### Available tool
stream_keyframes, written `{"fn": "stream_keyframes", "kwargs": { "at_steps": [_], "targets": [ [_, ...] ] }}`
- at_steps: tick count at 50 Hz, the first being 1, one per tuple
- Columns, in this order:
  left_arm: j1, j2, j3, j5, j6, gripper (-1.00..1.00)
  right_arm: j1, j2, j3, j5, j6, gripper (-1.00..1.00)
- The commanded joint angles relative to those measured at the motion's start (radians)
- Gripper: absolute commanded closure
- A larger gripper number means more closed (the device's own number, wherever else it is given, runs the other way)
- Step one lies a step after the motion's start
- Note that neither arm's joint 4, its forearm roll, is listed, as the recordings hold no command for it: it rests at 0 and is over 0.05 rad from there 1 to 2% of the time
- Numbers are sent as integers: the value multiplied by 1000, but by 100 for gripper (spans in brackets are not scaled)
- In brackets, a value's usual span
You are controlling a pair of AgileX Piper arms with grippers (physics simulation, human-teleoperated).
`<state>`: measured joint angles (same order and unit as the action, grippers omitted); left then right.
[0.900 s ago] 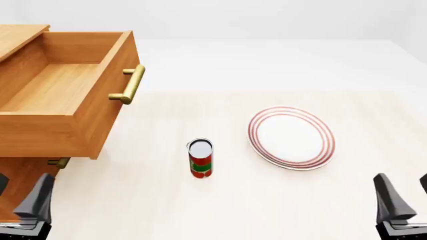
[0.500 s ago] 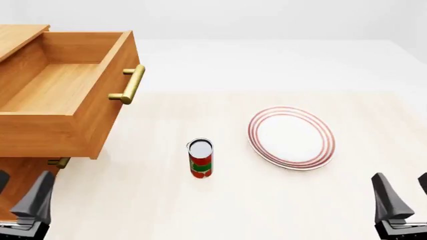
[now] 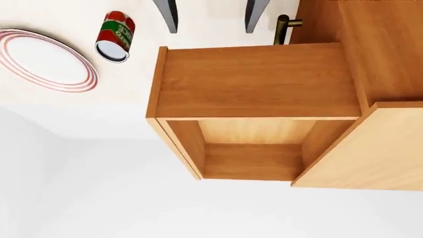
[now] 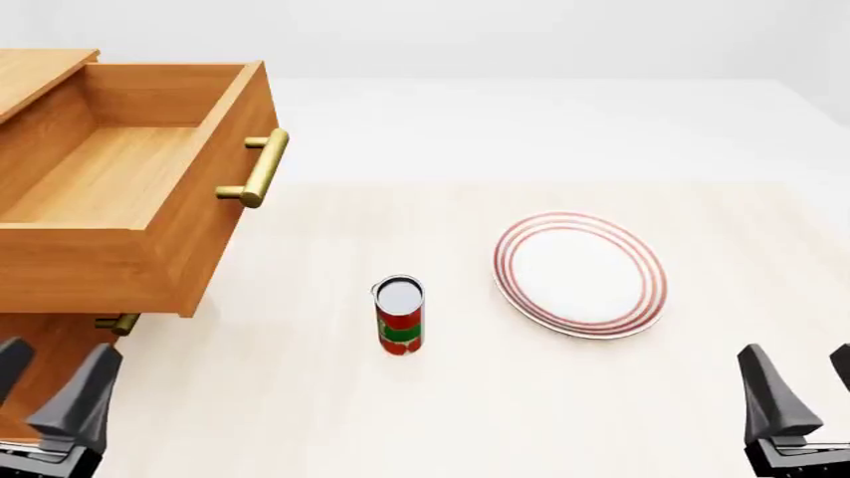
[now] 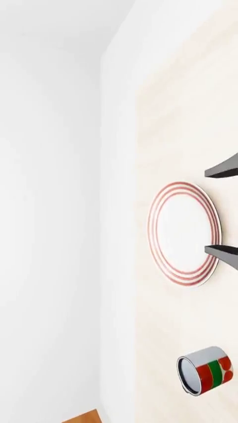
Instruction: Put the bowl in the top drawer of the cabinet.
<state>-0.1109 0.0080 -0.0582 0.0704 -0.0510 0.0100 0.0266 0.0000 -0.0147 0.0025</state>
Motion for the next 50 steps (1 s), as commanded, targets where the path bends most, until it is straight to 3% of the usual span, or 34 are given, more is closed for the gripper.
{"fn": "stream_keyframes", "kwargs": {
  "at_steps": [1, 9, 23, 50],
  "targets": [
    [-26, 71, -33, 49, -15, -100, -2, -4, -1, 1, 0, -100],
    [-94, 22, -111, 210, -20, -100, -2, -4, -1, 2, 0, -100],
    [-208, -2, -213, 363, -9, -100, -2, -4, -1, 1, 0, -100],
    [-476, 138, -287, 432, -31, -100, -2, -4, -1, 2, 0, -100]
  ]
}}
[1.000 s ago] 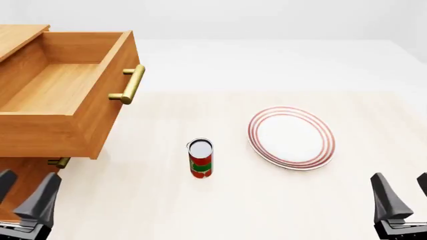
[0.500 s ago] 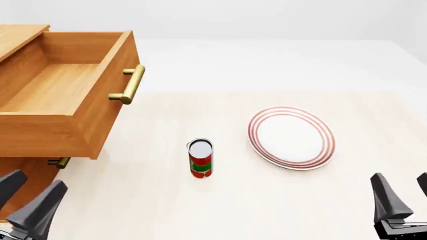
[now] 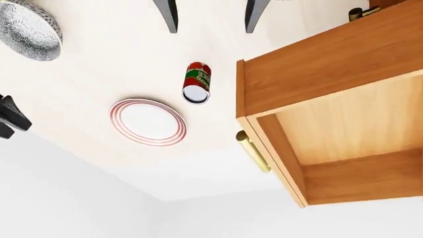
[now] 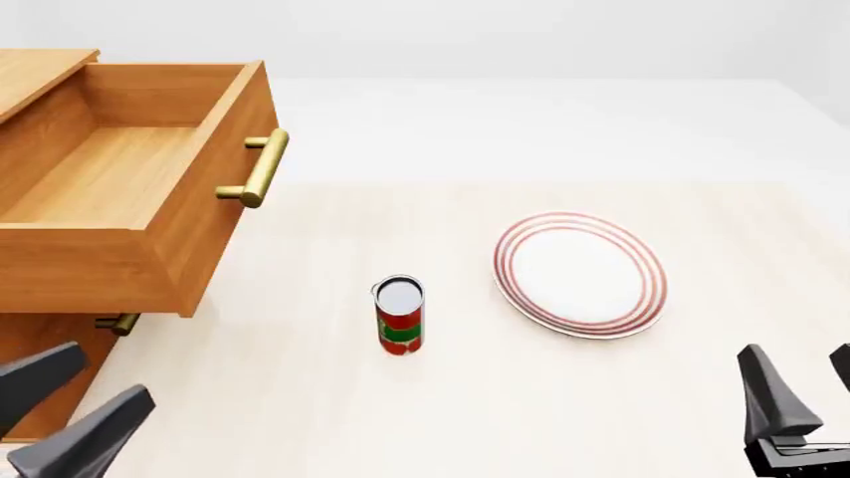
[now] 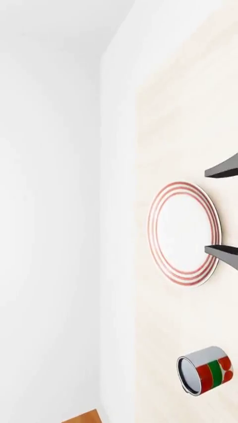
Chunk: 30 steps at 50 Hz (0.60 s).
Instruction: Put the bowl in the top drawer of the cabinet.
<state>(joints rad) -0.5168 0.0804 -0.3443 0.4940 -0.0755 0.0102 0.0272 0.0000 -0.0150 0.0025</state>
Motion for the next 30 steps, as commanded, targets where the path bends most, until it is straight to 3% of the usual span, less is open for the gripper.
{"fn": "stream_keyframes", "kwargs": {
  "at_steps": [1, 30],
  "targets": [
    [-77, 73, 0, 5, -6, -100, -2, -5, -1, 2, 0, -100],
    [-279, 303, -4, -162, 5, -100, -2, -4, -1, 2, 0, -100]
  ]
}}
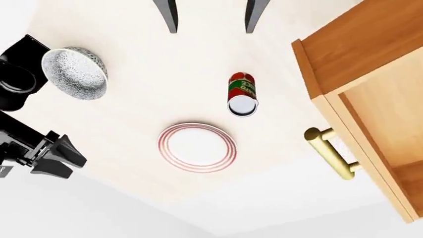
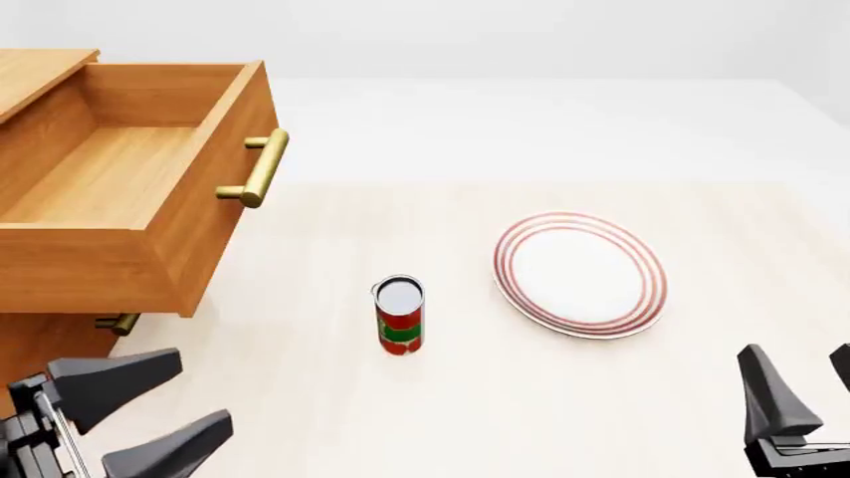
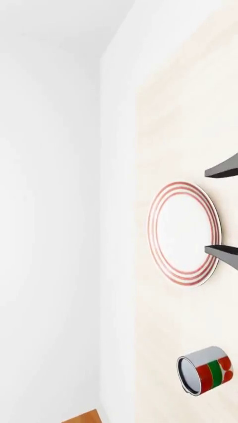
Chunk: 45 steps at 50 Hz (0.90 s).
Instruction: Put the bowl in the top drawer of the cabinet.
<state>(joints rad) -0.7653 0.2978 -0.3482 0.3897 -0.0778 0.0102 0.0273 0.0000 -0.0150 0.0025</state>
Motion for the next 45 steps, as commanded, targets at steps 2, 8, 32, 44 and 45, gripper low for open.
{"fn": "stream_keyframes", "kwargs": {
  "at_steps": [2, 8, 32, 44, 45],
  "targets": [
    [-40, 103, -6, -65, 4, -100, -2, -5, -1, 2, 0, -100],
    [-79, 170, -22, -102, -16, -100, -2, -5, -1, 2, 0, -100],
    [-232, 423, -74, -272, -111, -100, -2, -4, -1, 2, -1, -100],
    [-280, 527, -104, -326, -153, -100, -2, -5, -1, 2, 0, -100],
    [-285, 539, -111, -330, -159, -100, -2, -5, -1, 2, 0, -100]
  ]
}}
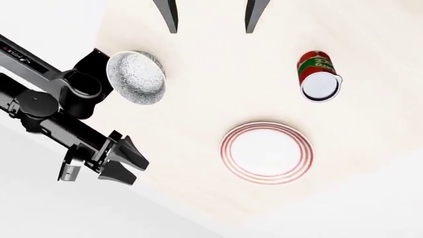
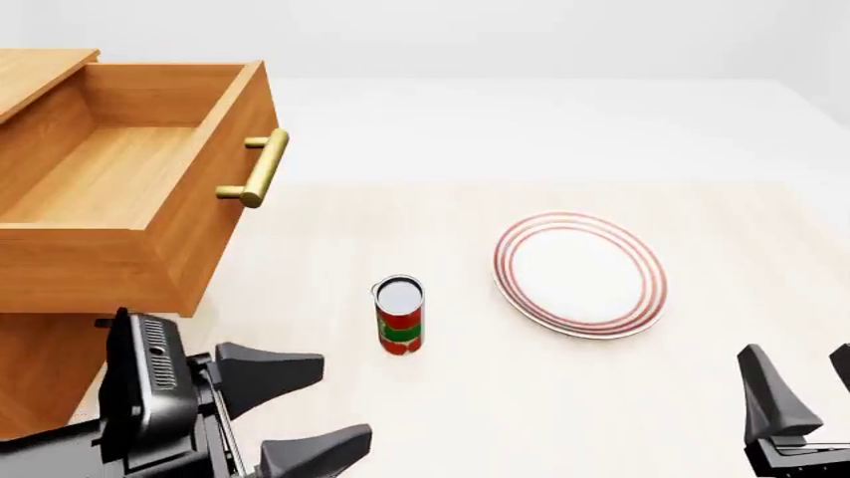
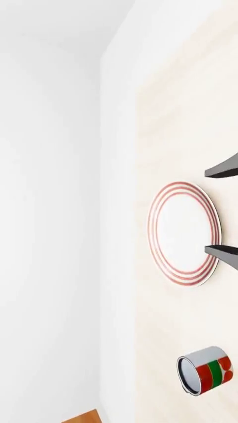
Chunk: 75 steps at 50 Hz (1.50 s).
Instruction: Put the bowl in the top drawer of the cabinet.
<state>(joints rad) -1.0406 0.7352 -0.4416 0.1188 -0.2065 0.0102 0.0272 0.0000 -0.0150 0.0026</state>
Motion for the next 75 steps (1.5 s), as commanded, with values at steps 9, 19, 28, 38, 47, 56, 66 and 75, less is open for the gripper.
{"fn": "stream_keyframes", "kwargs": {
  "at_steps": [9, 19, 28, 38, 47, 56, 66, 75],
  "targets": [
    [-42, 177, -46, -96, -54, -100, -2, -5, -1, 2, 0, -100],
    [-82, 275, -91, -134, -67, -100, -2, -5, -1, 2, 0, -100],
    [-105, 347, -107, -167, -105, -100, -2, -4, -1, 2, 0, -100],
    [-134, 421, -139, -184, -185, -100, -2, -4, -1, 2, 0, -100],
    [-147, 459, -117, -221, -266, -100, -2, -5, -1, 2, 0, -100],
    [-156, 507, -104, -264, -336, -100, -2, -5, -1, 2, 0, -100],
    [-146, 559, -103, -299, -371, -100, -2, -5, -1, 2, 0, -100],
    [-142, 607, -113, -325, -408, -100, -2, -5, -1, 2, 0, -100]
  ]
}}
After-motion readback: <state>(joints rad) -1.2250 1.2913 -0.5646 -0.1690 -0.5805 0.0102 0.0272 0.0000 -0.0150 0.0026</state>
